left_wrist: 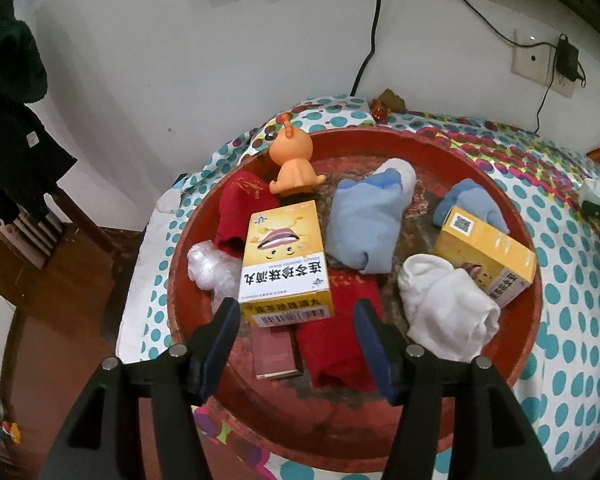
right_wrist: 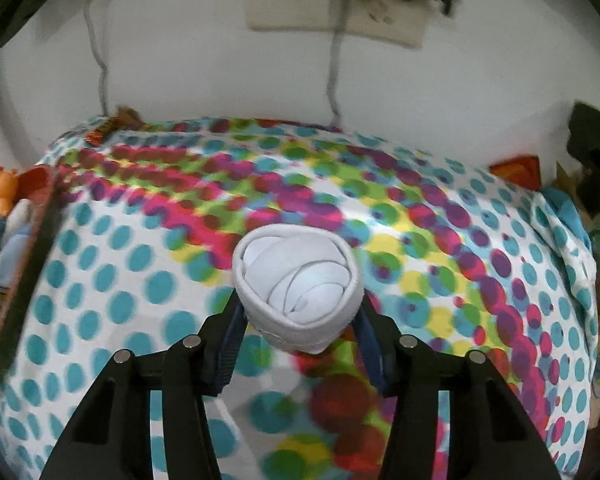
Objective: Organize objects
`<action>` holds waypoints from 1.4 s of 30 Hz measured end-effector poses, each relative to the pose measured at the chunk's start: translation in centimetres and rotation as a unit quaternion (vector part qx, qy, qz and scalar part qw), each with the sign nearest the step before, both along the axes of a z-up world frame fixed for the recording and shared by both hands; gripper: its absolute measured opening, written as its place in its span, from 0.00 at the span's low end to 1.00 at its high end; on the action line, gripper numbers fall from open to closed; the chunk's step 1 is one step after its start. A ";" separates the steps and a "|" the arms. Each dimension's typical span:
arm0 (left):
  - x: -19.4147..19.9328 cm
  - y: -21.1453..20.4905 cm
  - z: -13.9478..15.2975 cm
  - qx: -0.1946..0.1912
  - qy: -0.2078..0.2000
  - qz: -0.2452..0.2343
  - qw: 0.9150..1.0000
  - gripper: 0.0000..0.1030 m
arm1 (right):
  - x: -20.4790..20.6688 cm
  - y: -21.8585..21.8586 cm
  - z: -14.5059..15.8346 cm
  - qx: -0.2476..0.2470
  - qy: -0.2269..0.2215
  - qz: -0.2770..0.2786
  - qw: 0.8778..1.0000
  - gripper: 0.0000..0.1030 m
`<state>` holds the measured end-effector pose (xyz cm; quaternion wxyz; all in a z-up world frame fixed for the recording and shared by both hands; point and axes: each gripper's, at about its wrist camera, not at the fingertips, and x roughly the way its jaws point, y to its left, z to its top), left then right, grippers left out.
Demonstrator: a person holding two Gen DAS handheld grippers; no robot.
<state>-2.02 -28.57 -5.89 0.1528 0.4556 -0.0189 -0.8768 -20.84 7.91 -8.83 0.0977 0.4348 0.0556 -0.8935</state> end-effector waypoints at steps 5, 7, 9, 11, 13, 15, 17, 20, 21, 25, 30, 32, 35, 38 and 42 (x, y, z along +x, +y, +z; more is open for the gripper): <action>0.1 0.4 0.2 0.006 0.003 -0.003 1.000 0.59 | 1.6 -3.9 2.3 -0.027 0.003 0.052 0.998 0.48; 0.1 0.4 0.2 0.013 0.006 -0.005 1.000 0.59 | 2.5 -6.1 3.3 -0.042 0.001 0.082 0.996 0.48; 0.0 0.4 0.3 0.019 0.009 -0.003 1.000 0.59 | 3.3 -8.5 4.1 -0.053 -0.007 0.112 0.992 0.48; 0.0 0.3 0.4 0.023 0.011 0.002 1.000 0.59 | 4.2 -11.1 4.9 -0.062 -0.015 0.144 0.988 0.48; 0.0 0.2 0.5 0.033 0.013 -0.001 0.999 0.59 | 4.8 -14.0 5.3 -0.066 -0.020 0.165 0.984 0.48; 0.0 0.1 0.7 0.030 0.017 0.004 0.999 0.60 | 5.3 -16.8 5.7 -0.069 -0.021 0.186 0.980 0.48; -0.2 0.1 1.0 0.033 0.014 0.000 0.999 0.60 | 5.6 -19.1 5.8 -0.063 -0.020 0.199 0.978 0.48; 0.0 -0.1 1.7 0.044 0.020 -0.007 0.999 0.60 | 6.2 -22.0 5.7 -0.056 -0.029 0.218 0.974 0.48; 0.1 -0.3 2.0 0.045 0.023 -0.007 0.999 0.60 | 6.3 -22.9 5.4 -0.049 -0.032 0.223 0.973 0.48; 0.4 -1.2 3.2 0.043 0.034 -0.006 0.998 0.60 | 6.4 -25.2 4.6 -0.041 -0.040 0.240 0.969 0.48; 0.5 -2.6 3.6 0.056 0.030 0.003 0.998 0.60 | 6.1 -26.7 3.7 -0.041 -0.048 0.244 0.968 0.50; 0.3 -2.7 3.3 0.056 0.022 0.014 0.998 0.60 | 6.0 -27.0 3.3 -0.040 -0.054 0.241 0.968 0.50; 0.3 -2.5 3.3 0.058 0.023 0.019 0.998 0.60 | 6.1 -26.9 3.4 -0.037 -0.053 0.237 0.969 0.61; 0.3 -1.9 3.5 0.058 0.024 0.018 0.998 0.60 | 7.0 -26.5 4.4 -0.025 -0.032 0.231 0.972 0.86; 0.3 -1.1 3.5 0.050 0.020 0.015 0.998 0.60 | 8.6 -25.5 5.5 -0.008 -0.027 0.219 0.975 0.94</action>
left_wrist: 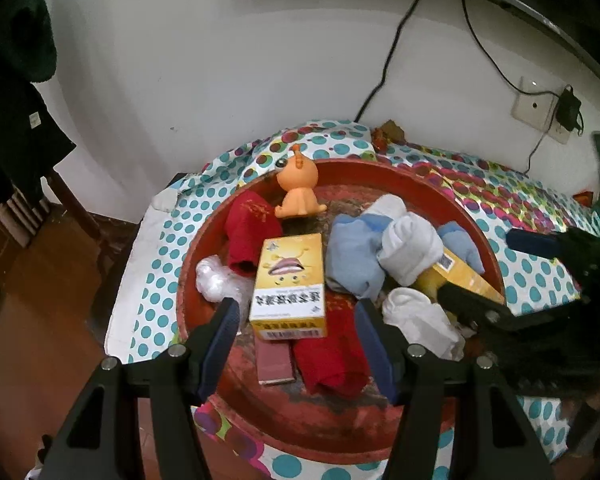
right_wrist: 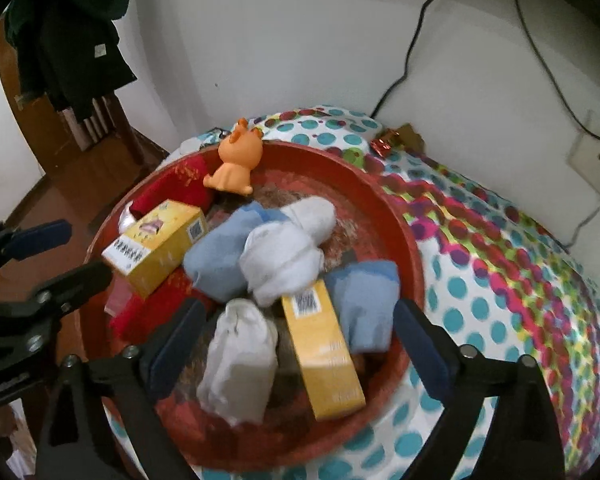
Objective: Organize objects
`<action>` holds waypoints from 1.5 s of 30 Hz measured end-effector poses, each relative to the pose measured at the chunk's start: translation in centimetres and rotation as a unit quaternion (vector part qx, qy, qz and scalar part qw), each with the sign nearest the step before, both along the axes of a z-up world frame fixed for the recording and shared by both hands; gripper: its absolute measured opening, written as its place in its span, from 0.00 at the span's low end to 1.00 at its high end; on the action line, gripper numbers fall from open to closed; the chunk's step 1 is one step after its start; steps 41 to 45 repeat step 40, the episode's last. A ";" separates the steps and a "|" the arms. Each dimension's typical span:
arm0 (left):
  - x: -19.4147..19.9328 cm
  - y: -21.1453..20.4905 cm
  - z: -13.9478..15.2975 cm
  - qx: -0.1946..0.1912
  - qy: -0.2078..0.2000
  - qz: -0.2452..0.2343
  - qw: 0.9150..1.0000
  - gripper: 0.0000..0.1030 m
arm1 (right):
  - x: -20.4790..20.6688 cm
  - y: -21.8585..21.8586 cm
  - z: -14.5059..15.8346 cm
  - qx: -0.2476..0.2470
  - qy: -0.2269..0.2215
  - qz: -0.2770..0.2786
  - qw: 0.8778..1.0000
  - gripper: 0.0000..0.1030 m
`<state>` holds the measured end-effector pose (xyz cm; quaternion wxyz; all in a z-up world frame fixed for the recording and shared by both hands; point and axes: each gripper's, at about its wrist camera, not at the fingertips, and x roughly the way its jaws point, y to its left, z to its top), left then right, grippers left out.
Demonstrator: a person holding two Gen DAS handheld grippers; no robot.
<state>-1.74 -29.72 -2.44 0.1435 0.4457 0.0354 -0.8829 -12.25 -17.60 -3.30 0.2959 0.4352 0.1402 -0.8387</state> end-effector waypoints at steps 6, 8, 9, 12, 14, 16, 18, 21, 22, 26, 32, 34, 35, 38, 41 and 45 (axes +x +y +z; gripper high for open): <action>0.3 1.1 -0.1 -0.003 -0.003 -0.001 1.000 0.60 | 2.6 1.3 0.6 0.019 -0.016 -0.013 1.000 0.95; 0.4 1.4 -0.1 -0.002 -0.003 -0.001 1.000 0.60 | 3.4 1.5 0.5 0.032 -0.021 -0.017 0.999 0.96; 0.4 1.5 -0.1 0.001 -0.004 -0.002 1.000 0.60 | 3.6 1.6 0.4 0.034 -0.024 -0.017 0.999 0.96; 0.5 1.8 0.0 0.005 0.000 0.003 1.000 0.60 | 4.4 1.9 0.5 0.029 -0.028 -0.017 0.999 0.96; 0.4 2.0 0.0 -0.001 0.000 0.001 1.000 0.60 | 4.7 2.0 0.6 0.030 -0.029 -0.015 0.999 0.96; 0.5 2.1 0.1 0.003 0.002 0.001 1.000 0.60 | 5.0 1.9 0.6 0.033 -0.027 -0.013 0.999 0.96; 0.7 1.9 0.0 0.013 0.009 0.002 1.000 0.60 | 5.2 2.0 0.4 0.037 -0.024 -0.013 0.999 0.96; 1.0 1.6 0.0 0.030 0.017 0.006 0.999 0.60 | 5.3 2.2 0.2 0.041 -0.027 -0.014 0.999 0.96; 1.0 1.5 0.0 0.030 0.018 0.009 0.999 0.60 | 5.4 2.3 0.1 0.040 -0.028 -0.015 0.999 0.96; 1.2 1.9 -0.1 0.028 0.017 0.000 0.999 0.60 | 5.6 2.3 -0.1 0.044 -0.033 -0.013 0.998 0.96; 1.4 2.4 -0.1 0.037 0.015 -0.008 0.999 0.60 | 5.7 2.4 -0.3 0.040 -0.040 -0.015 0.998 0.96; 1.4 2.3 -0.2 0.043 0.013 -0.007 0.999 0.60 | 5.7 2.5 -0.5 0.041 -0.041 -0.016 0.998 0.96; 1.5 2.3 -0.2 0.047 0.013 -0.006 0.999 0.60 | 5.7 2.6 -0.5 0.041 -0.043 -0.016 0.998 0.96; 1.4 2.0 -0.4 0.052 0.007 0.003 0.999 0.64 | 5.7 2.7 -0.8 0.040 -0.050 -0.018 0.998 0.96; 1.4 1.8 -0.4 0.051 0.004 0.016 0.999 0.66 | 5.7 2.8 -0.9 0.042 -0.052 -0.018 0.998 0.96; 1.4 1.8 -0.4 0.051 0.004 0.016 0.999 0.66 | 5.7 2.8 -0.9 0.042 -0.052 -0.018 0.998 0.96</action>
